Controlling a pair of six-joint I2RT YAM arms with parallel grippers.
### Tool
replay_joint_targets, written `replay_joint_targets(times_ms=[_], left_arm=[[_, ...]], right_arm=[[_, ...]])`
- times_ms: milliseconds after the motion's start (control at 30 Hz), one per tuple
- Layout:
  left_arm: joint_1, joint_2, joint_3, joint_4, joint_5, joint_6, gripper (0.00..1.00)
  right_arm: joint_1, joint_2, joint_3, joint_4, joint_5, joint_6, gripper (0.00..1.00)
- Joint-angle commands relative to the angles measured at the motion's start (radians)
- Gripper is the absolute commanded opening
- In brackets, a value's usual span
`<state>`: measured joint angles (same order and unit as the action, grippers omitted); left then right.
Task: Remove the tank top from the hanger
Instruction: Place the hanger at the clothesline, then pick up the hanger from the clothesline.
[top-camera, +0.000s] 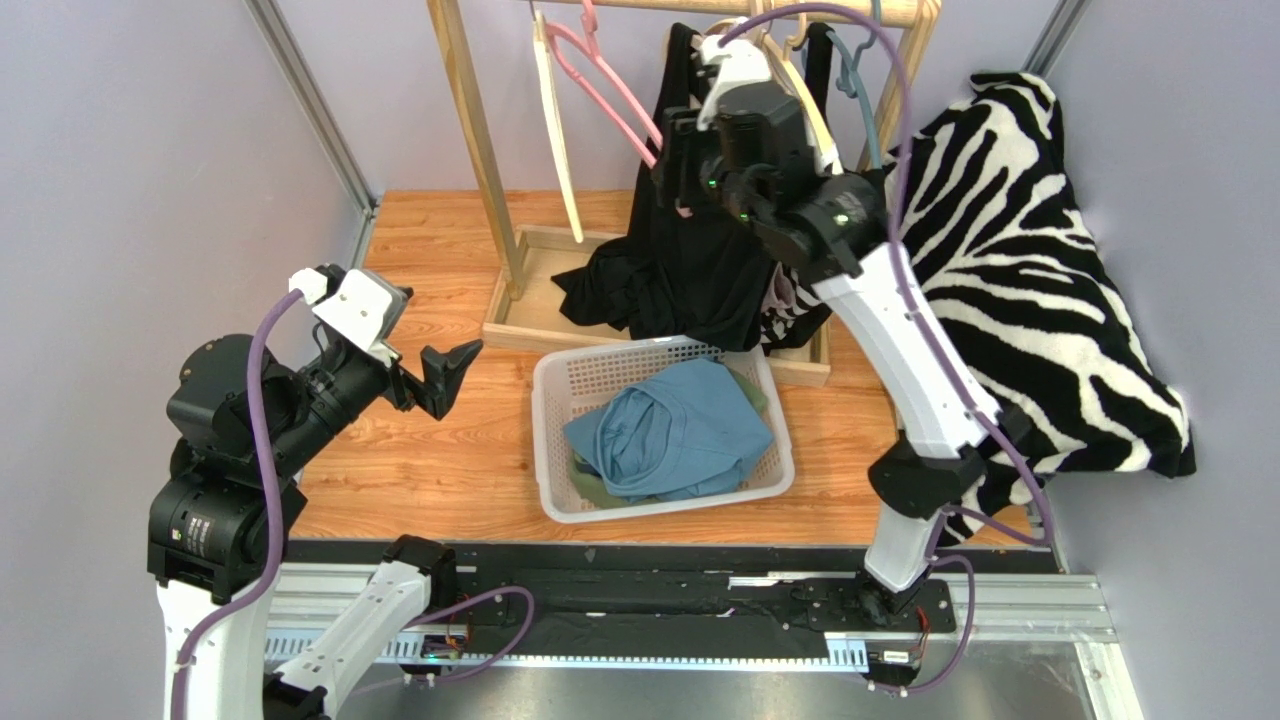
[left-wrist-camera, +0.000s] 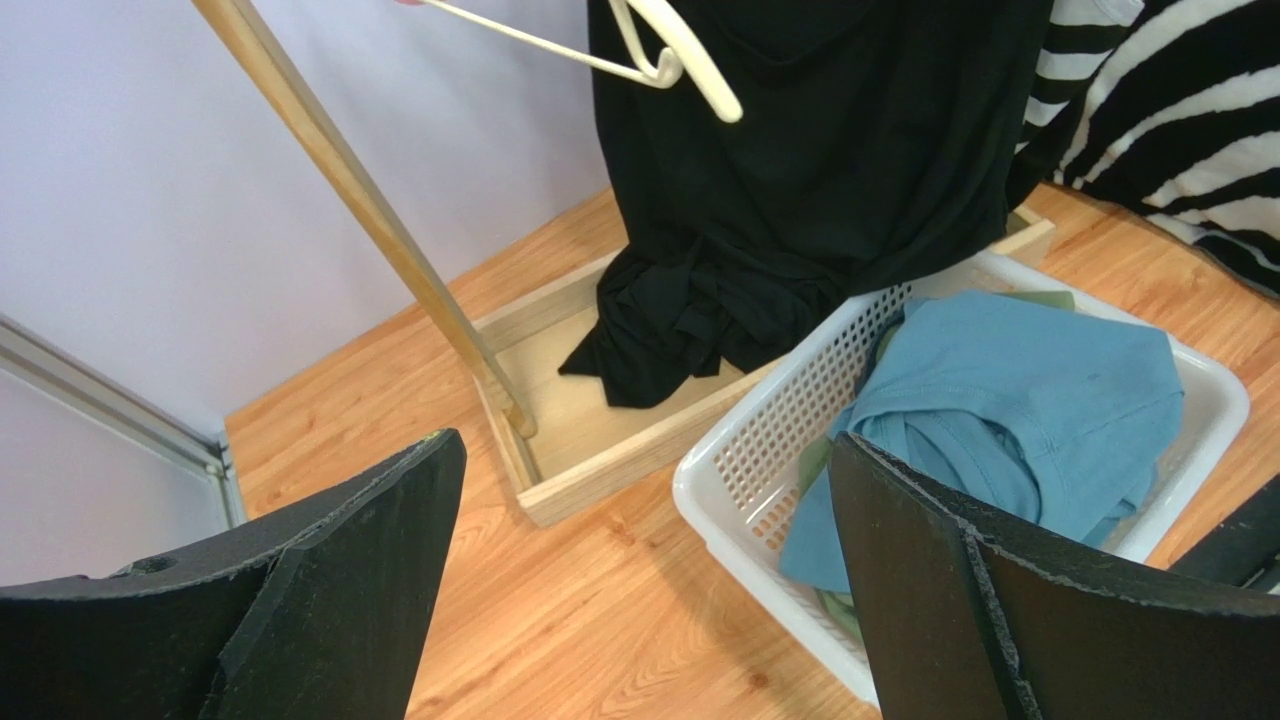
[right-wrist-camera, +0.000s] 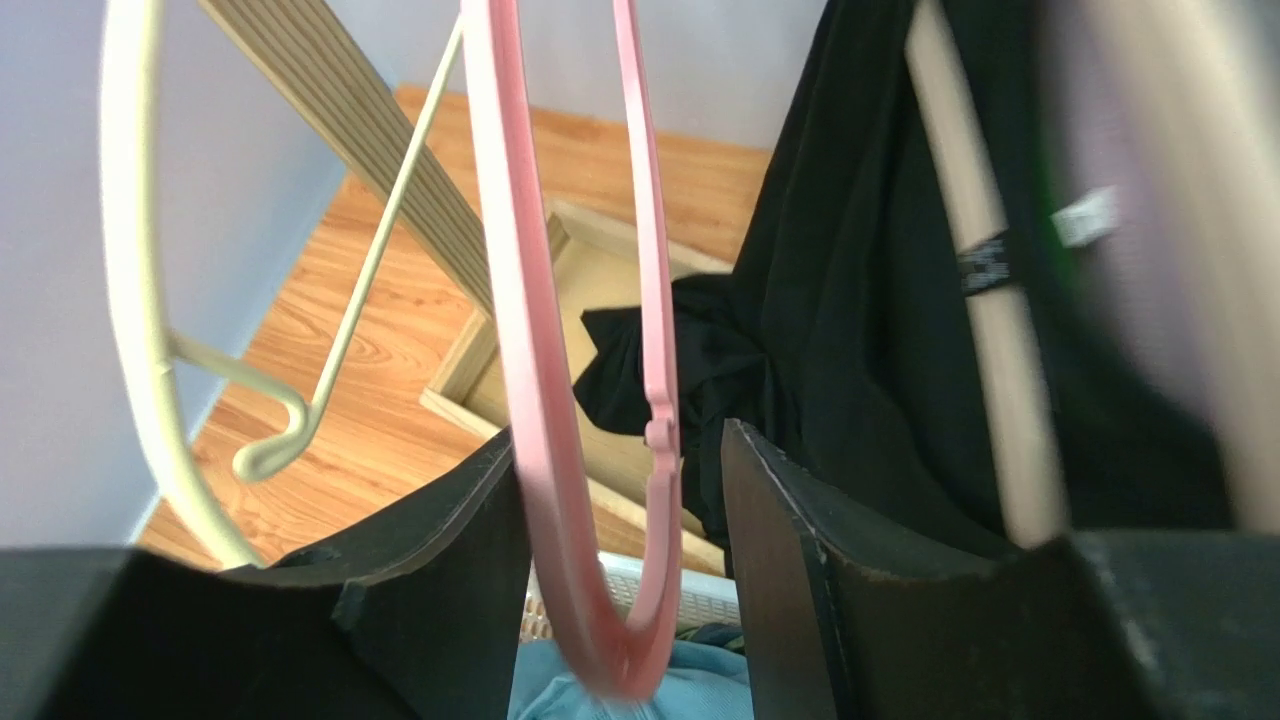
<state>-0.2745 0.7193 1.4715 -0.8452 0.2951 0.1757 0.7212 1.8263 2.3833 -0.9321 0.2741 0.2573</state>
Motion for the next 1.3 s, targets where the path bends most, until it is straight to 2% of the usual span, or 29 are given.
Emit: replay_joint_targets(times_ms=[0,533,867,1067,1267], left_arm=[[0.0,-0.004,0.006,0.012,0.015,-0.018,0.99],[0.003,-0.017,-0.02,0.008,0.026,-0.016,0.99],[0.003,-0.012,-0.025,0.008,0.044,-0.024,0.99],[0.009,-0.02,-0.034,0.006,0.059,-0.028,0.99],[0.008,-0.015,-0.031,0.006,0.059,-0.024,0.99]], right_arm=[[-0.023,-0.117,-0.015,-0.013,-0.009,-0.033,0.52],[-0.195,-0.168,-0.056,-0.033,-0.033,-0.072,0.54],[-0.21,-0.248,-0.101,0.039,-0.107,-0.067,0.54],[-0.216,-0.242,-0.095,0.088,-0.128,-0.075,0.54],[-0.236,-0.219,-0.093,0.064,-0.119,-0.082,0.54]])
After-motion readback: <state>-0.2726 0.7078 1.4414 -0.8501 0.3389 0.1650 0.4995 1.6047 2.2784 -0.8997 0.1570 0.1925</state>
